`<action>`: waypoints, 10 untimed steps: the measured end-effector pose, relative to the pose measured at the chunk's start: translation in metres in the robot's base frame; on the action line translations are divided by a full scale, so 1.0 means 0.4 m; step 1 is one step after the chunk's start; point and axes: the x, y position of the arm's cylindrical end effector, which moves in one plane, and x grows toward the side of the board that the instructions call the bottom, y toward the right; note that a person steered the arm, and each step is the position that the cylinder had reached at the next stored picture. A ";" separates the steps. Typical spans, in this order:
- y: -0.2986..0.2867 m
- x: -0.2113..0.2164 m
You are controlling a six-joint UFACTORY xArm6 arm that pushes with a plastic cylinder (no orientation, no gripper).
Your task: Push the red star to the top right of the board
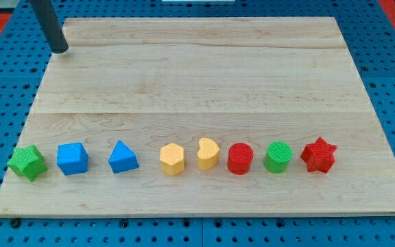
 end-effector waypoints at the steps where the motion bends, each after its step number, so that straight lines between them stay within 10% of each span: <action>1: 0.000 0.001; 8: 0.746 -0.054; 10: 1.136 0.122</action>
